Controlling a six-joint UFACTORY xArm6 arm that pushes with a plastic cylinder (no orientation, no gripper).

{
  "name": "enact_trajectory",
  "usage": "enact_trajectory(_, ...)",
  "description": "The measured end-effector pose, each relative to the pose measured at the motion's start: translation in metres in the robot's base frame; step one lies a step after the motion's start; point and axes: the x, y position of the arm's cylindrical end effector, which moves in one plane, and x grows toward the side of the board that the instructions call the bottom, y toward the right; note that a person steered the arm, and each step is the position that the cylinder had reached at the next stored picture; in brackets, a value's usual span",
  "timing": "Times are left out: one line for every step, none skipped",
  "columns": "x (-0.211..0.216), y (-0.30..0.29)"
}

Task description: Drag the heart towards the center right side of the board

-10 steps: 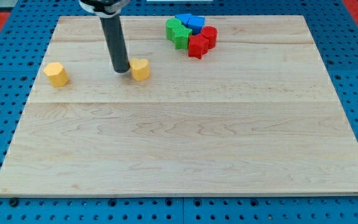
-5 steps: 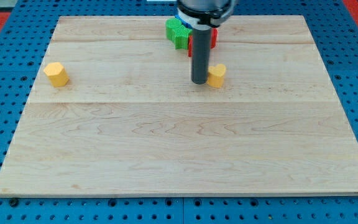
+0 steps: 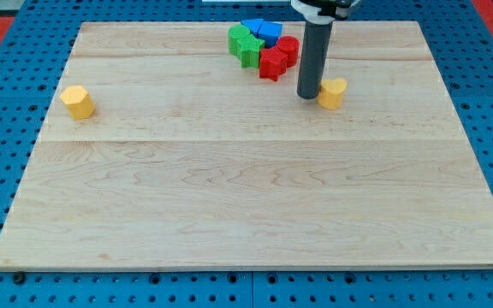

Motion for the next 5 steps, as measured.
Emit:
enact_trajectory(-0.003,0.013)
enact_trajectory(-0.003,0.033)
enact_trajectory(-0.003,0.053)
enact_trajectory(-0.001,0.071)
enact_trajectory(0.007,0.078)
